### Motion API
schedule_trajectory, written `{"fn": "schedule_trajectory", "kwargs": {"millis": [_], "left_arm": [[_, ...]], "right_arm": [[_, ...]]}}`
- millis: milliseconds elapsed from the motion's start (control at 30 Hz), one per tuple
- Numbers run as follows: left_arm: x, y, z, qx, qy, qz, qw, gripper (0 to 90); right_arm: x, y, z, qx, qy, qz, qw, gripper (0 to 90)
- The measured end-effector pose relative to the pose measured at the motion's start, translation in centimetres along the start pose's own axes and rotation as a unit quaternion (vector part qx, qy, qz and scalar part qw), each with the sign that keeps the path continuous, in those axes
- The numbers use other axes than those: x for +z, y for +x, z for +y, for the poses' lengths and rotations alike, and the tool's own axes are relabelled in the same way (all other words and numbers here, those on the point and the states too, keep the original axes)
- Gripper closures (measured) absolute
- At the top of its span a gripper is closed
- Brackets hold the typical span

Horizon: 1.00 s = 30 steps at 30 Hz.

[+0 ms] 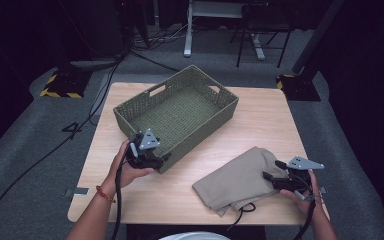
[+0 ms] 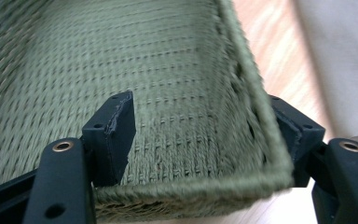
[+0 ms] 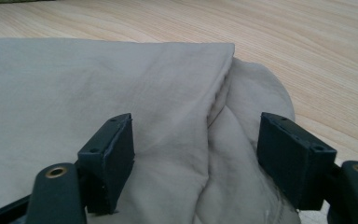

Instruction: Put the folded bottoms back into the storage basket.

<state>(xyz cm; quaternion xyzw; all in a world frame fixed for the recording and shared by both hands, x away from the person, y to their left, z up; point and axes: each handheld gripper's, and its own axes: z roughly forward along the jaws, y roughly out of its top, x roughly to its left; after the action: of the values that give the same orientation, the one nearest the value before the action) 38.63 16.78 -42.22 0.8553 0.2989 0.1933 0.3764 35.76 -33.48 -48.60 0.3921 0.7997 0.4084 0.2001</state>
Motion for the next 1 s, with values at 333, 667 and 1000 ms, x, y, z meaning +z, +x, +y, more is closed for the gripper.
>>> {"fn": "schedule_trajectory", "kwargs": {"millis": [333,667,1000], "left_arm": [[-0.4,2.2,-0.2,-0.063,0.024,0.05,0.9964,23.3],[0.8,0.1,2.1,-0.037,0.027,0.035,0.9984,27.1],[2.9,-0.8,2.9,-0.011,0.073,0.02,0.997,64.3]], "right_arm": [[0.0,0.0,-0.1,0.0,0.0,0.0,1.0,28.0],[0.1,0.2,0.0,-0.004,0.002,-0.002,1.0,28.1],[0.1,0.2,0.0,-0.004,0.002,0.001,1.0,28.3]]}}
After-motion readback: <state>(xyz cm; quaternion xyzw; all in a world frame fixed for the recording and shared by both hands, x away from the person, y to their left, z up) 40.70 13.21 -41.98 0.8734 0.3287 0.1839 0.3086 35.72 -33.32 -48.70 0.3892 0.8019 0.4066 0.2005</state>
